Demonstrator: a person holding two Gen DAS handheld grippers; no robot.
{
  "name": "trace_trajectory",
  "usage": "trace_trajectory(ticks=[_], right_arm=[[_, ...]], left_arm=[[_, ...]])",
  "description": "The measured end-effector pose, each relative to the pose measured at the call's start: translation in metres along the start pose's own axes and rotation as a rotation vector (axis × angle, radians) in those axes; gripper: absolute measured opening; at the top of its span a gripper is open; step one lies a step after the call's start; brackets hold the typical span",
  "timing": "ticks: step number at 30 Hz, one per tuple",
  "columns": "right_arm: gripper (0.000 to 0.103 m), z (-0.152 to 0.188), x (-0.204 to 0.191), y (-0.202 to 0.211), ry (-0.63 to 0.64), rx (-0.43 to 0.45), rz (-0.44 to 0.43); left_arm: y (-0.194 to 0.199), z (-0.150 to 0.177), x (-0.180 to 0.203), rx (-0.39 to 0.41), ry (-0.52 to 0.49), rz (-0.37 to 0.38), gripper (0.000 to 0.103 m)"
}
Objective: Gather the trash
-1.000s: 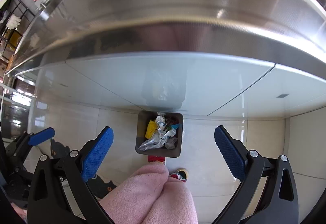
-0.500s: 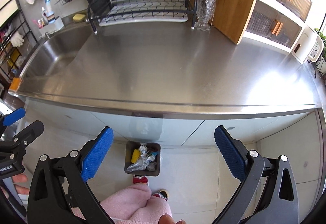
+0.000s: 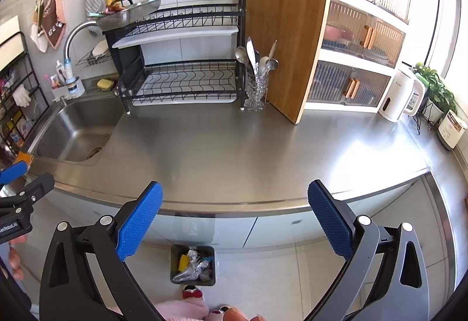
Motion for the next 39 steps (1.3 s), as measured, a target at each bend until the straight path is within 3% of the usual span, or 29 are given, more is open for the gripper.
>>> trace_trajectory(ticks=[19, 39], right_arm=[[0.1, -0.027, -0.008, 0.013, 0.008, 0.065, -0.006], [0.1, -0.035, -0.008, 0.011, 0.001, 0.06, -0.003]], left_arm=[[0.008, -0.024, 0.004, 0.048, -0.001, 0.013, 0.095], [0.005, -0.027, 0.007, 0.043, -0.008, 0.017, 0.095]])
Point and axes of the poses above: each gripper's, at about its wrist camera, not at the fingertips, and y roughly against the way its jaws point, x to its right, z to its underside, the point moved 8 cm from there along -y, roughly the way its jaws point, and after that the axes turned 12 degrees about y, right-handed, at the moved point
